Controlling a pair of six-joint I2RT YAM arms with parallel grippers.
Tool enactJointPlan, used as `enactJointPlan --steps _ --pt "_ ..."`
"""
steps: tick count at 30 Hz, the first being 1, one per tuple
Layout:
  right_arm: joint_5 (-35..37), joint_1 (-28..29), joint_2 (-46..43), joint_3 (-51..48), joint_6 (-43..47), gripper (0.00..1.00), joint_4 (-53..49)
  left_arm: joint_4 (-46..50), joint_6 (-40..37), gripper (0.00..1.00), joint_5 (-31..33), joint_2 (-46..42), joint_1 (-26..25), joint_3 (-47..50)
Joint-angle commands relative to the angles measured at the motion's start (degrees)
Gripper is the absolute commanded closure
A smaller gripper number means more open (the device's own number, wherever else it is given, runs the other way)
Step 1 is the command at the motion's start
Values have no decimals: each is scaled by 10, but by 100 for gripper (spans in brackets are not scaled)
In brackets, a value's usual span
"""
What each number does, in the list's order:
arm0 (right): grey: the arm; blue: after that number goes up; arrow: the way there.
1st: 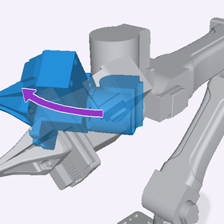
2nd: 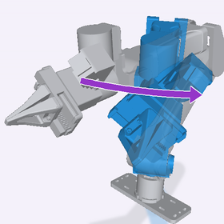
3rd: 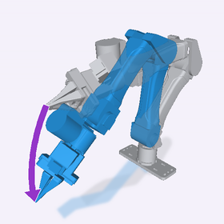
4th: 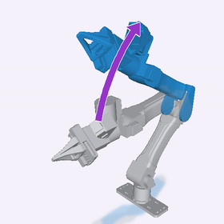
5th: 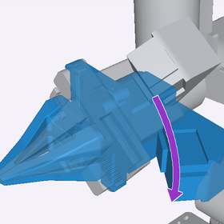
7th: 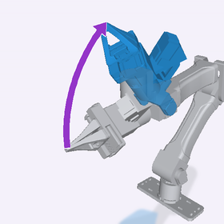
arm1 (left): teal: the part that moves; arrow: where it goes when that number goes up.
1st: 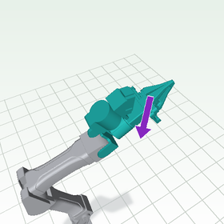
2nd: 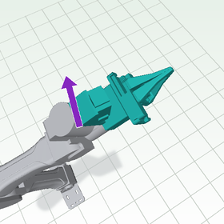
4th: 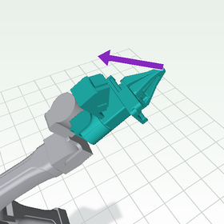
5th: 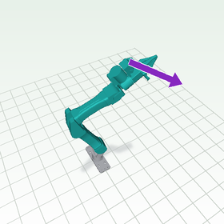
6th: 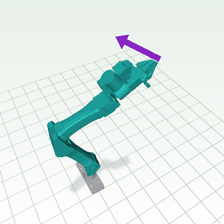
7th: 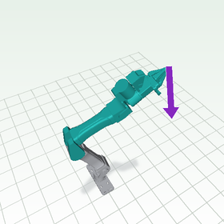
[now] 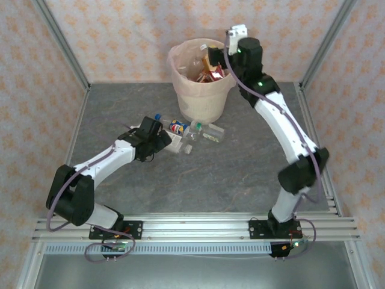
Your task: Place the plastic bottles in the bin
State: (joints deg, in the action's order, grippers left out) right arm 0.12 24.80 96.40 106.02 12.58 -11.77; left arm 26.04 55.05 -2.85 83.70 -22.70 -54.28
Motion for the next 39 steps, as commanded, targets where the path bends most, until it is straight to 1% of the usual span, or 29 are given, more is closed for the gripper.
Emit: enactJointPlan --steps 1,4,7,10,13,15,16,20,24,32,39 --pt "-67 3 -114 -156 -93 1 145 -26 41 0 -1 26 -4 -25" --pt "-68 4 -193 -300 -157 1 233 -31 74 0 3 52 -4 -45" --pt "-54 4 -239 -373 -186 1 223 -30 101 0 4 82 -6 -74" --pt "-33 3 -265 -407 -193 1 190 -1 120 0 23 116 -9 -112" --pt "-24 3 -281 -418 -182 1 145 29 143 0 41 153 -10 -140" --pt "-14 3 -282 -423 -172 1 127 27 161 0 40 173 -10 -149" --pt "-7 3 -300 -428 -166 1 124 27 167 0 37 185 -10 -155" --pt "7 3 -315 -441 -156 1 123 53 174 0 34 227 -10 -184" --pt "9 3 -316 -443 -149 1 118 63 173 0 37 237 -10 -176" --pt "7 3 -300 -441 -154 1 120 73 129 0 53 229 -9 -137" --pt "9 4 -291 -441 -159 1 120 132 42 0 109 204 -8 -126"
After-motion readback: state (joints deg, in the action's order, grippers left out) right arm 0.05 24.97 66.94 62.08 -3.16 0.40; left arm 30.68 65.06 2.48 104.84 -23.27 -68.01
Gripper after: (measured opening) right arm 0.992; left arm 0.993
